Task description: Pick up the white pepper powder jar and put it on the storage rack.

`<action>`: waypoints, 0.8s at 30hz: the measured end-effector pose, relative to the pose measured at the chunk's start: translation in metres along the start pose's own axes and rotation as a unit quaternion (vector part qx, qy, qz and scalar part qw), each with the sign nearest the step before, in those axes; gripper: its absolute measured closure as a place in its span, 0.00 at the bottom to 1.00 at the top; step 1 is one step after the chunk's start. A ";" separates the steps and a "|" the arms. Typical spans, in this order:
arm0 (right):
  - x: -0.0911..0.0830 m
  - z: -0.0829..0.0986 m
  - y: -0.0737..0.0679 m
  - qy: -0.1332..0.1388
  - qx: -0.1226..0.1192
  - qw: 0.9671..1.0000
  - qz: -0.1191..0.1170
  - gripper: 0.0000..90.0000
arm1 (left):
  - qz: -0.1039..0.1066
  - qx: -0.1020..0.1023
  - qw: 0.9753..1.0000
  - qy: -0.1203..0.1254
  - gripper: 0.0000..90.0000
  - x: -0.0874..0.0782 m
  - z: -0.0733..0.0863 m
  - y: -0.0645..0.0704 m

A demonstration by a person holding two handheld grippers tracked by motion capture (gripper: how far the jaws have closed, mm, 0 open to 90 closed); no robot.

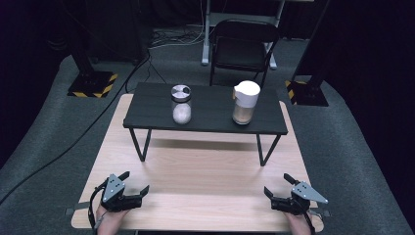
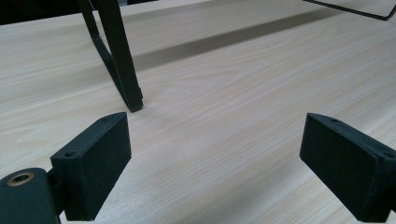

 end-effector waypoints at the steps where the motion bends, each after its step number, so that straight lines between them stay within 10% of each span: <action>1: 0.000 0.000 0.000 0.000 0.000 1.000 0.000 0.03 | 0.000 0.000 1.000 0.000 0.09 0.000 0.000 0.000; 24: 0.000 0.000 0.000 -0.002 -0.001 1.000 -0.005 0.04 | 0.002 -0.004 1.000 0.001 0.10 0.000 0.000 -0.001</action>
Point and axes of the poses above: each handheld gripper's, and its own axes: x roughly forward along the jaws, z roughly out of its underside, y roughly to its right, the point moved 1 cm from there along x, roughly forward along the jaws, and after that the axes turned 8 degrees about y, right-handed, at the moved point
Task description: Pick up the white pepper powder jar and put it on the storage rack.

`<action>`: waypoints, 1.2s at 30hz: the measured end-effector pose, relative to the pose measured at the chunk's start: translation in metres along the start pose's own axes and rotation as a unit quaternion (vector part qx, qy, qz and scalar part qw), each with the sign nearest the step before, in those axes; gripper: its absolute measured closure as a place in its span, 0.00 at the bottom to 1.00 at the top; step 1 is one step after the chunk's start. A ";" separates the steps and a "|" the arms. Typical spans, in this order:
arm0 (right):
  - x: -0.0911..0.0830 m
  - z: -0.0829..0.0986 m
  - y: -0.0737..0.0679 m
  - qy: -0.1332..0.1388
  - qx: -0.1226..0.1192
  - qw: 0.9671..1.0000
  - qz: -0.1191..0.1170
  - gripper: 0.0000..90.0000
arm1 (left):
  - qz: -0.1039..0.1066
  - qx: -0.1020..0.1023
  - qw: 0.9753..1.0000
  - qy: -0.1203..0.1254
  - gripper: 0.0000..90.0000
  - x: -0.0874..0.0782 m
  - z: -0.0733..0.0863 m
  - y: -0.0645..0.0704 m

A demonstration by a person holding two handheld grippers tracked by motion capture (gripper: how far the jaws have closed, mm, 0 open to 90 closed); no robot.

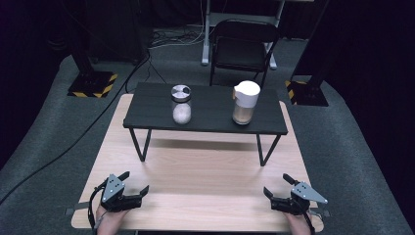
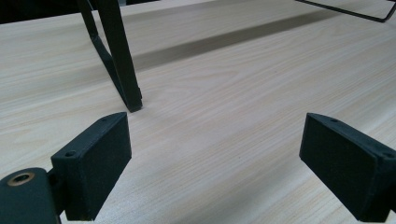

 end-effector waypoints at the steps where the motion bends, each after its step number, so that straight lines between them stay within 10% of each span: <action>1: 0.000 0.000 0.000 0.000 0.000 1.000 0.000 0.04 | -0.001 0.000 1.000 0.000 0.10 0.000 0.000 0.000; 36: 0.000 0.000 0.001 0.000 0.000 1.000 -0.004 0.04 | -0.002 0.007 1.000 -0.001 0.10 0.000 0.000 0.003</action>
Point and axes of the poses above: each handheld gripper's, and its own axes: x roughly forward along the jaws, z roughly out of its underside, y roughly to its right, the point moved 1 cm from there along x, roughly forward along the jaws, and after that the axes turned 8 degrees about y, right-handed, at the moved point
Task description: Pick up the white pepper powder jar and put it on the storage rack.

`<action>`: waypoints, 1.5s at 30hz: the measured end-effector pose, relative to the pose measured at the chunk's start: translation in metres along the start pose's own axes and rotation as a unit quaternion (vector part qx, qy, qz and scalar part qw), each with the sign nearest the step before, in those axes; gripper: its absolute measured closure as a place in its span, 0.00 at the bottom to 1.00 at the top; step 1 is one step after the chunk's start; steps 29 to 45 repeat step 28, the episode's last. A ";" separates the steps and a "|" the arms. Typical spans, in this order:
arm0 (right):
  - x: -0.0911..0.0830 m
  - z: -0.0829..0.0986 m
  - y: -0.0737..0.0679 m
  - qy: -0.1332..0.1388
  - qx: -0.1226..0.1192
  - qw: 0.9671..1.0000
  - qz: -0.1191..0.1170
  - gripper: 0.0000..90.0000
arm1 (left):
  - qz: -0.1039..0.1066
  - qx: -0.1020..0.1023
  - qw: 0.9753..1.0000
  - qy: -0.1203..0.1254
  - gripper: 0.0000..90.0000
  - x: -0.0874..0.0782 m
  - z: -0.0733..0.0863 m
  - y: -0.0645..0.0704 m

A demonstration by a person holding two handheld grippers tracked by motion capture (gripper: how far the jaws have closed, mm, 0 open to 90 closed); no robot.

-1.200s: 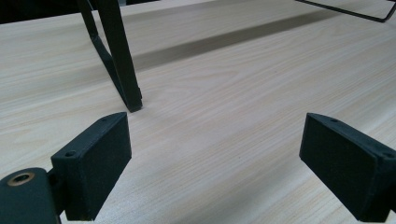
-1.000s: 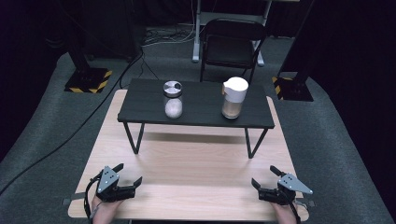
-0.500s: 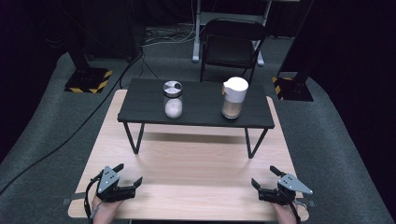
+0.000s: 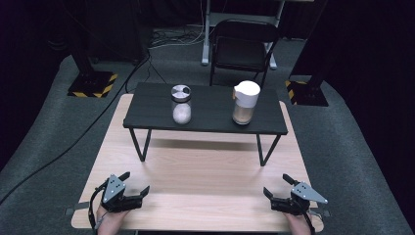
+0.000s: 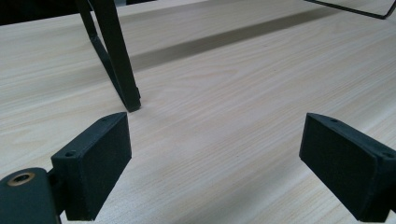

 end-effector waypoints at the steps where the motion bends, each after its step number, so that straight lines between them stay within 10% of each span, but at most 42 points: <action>1: 0.000 0.000 0.000 0.000 0.000 1.000 0.000 0.04 | 0.000 0.000 1.000 0.000 0.10 0.000 0.000 0.000; 45: 0.000 0.000 0.000 -0.001 0.001 1.000 -0.002 0.04 | 0.002 -0.006 1.000 0.001 0.10 0.000 0.000 -0.002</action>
Point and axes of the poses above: each handheld gripper's, and its own axes: x roughly forward along the jaws, z roughly out of its underside, y roughly to its right, the point moved 1 cm from there along x, roughly forward along the jaws, and after that the axes turned 8 degrees about y, right-handed, at the moved point
